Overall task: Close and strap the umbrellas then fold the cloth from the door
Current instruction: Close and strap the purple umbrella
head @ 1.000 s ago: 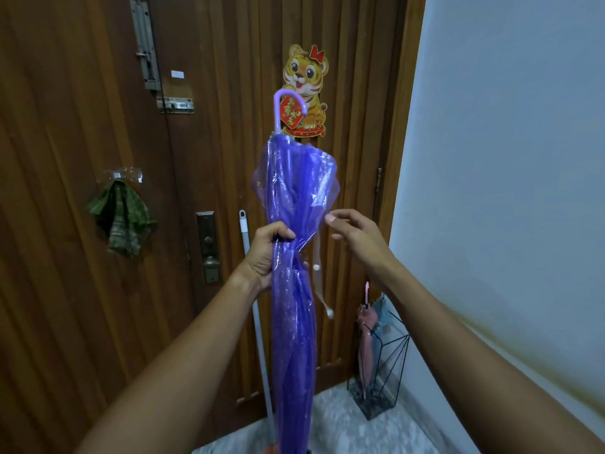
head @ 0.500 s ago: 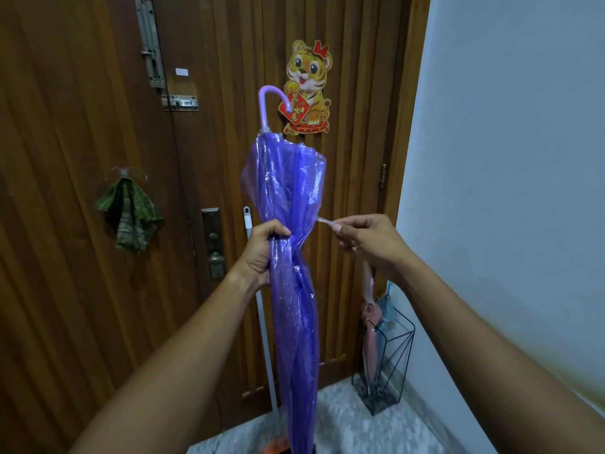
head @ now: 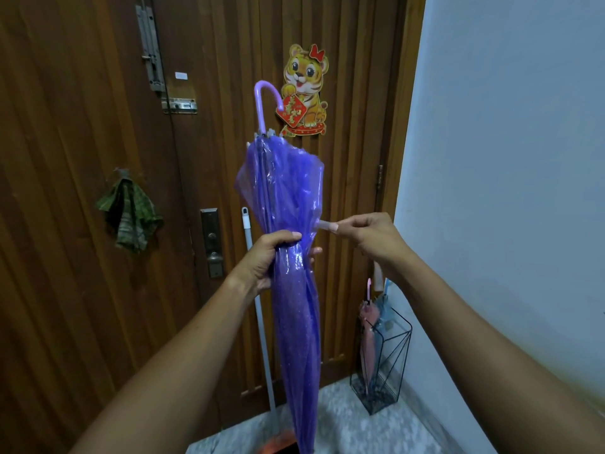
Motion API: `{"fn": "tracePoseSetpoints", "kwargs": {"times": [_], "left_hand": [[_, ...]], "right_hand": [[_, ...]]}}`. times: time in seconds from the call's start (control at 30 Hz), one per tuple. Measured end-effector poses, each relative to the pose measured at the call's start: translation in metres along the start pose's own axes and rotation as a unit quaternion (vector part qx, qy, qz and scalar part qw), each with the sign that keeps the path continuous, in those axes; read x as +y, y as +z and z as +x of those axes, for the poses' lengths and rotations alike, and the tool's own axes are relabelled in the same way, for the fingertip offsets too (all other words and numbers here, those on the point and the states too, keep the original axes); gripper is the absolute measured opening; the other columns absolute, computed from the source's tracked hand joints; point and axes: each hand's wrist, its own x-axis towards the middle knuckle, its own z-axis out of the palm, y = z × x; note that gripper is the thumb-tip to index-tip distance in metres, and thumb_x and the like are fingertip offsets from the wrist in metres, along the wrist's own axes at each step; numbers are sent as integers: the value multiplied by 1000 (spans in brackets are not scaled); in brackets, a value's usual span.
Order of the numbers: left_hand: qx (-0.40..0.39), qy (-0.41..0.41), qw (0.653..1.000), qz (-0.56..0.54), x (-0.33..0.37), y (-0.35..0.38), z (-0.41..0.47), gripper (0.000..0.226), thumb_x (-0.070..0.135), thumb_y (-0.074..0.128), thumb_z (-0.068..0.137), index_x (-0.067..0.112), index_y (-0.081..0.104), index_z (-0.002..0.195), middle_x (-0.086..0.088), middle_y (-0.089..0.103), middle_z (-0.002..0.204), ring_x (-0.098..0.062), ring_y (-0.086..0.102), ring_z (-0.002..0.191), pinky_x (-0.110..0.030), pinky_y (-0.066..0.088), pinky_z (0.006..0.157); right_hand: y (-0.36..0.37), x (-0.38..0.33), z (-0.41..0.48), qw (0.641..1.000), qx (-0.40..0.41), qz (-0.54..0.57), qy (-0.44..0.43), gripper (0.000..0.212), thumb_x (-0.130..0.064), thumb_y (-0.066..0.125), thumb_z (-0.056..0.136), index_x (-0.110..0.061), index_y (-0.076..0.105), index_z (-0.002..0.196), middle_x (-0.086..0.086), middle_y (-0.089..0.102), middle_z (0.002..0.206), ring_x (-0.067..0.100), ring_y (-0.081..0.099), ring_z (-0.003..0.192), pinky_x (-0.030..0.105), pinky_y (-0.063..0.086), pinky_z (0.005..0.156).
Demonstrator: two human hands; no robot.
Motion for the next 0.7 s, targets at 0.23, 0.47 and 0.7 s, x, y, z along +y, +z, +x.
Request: {"fn": "tracePoseSetpoints", "kwargs": {"times": [0.23, 0.47, 0.7], "left_hand": [[199, 116, 932, 280, -12, 9, 7, 25, 8, 68, 86, 14, 66, 110, -4, 74, 91, -15, 71, 75, -23, 54, 60], [104, 199, 889, 399, -21, 29, 5, 44, 10, 59, 87, 27, 52, 127, -1, 69, 95, -15, 70, 77, -22, 56, 59], [20, 111, 916, 386, -35, 21, 2, 46, 34, 53, 89, 22, 40, 131, 5, 53, 115, -5, 55, 104, -34, 45, 92]], "right_hand": [[10, -17, -8, 989, -48, -100, -95, 14, -24, 78, 84, -11, 78, 78, 1, 76, 75, 14, 73, 80, 31, 59, 75], [26, -19, -1, 991, -32, -61, -118, 10, -21, 73, 89, -12, 76, 86, 2, 75, 87, 18, 72, 90, 42, 59, 87], [19, -7, 0, 995, -22, -37, -89, 18, -18, 70, 92, 0, 71, 92, 20, 71, 93, 19, 64, 80, 39, 56, 77]]}}
